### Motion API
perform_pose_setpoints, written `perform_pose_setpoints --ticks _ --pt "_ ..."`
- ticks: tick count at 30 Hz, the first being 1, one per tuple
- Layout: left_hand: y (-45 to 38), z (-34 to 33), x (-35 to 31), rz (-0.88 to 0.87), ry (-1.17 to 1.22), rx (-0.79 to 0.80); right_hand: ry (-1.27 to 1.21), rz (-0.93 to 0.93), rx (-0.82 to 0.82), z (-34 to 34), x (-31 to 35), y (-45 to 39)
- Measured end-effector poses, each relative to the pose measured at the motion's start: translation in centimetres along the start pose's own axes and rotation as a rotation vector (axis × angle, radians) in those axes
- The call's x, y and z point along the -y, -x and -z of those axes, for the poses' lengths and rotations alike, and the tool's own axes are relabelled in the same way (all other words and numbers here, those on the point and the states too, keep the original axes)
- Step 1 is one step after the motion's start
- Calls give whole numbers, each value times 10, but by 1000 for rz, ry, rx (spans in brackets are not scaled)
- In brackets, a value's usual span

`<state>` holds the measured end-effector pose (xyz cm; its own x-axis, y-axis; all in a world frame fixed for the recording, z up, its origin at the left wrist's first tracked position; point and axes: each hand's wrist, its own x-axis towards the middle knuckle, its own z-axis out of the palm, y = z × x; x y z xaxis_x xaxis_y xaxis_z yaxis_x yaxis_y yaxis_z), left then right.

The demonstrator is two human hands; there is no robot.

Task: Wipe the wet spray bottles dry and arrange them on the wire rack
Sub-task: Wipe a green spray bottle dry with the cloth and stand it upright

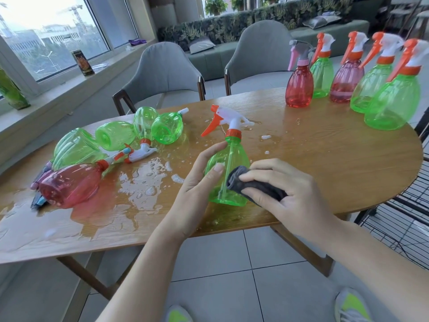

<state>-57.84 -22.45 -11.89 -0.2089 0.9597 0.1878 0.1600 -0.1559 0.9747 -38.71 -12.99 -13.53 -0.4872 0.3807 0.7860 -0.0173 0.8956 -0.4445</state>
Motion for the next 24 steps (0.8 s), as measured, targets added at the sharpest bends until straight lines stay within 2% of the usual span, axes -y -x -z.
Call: perform_pose_setpoints --ticks 6,9,15,19,24 --pt "-1 -3 -2 -1 -118 -56 44 147 93 -6 6 12" --pt "-1 -3 -6 11 -89 -50 54 147 64 -7 4 11" --pt "5 5 -3 -7 -6 45 38 -32 -119 0 -4 -9" --pt "5 14 1 -23 -39 77 -140 -220 -184 4 -10 -18" --pt "7 15 3 -59 -30 71 -107 -147 -149 -2 -7 -9"
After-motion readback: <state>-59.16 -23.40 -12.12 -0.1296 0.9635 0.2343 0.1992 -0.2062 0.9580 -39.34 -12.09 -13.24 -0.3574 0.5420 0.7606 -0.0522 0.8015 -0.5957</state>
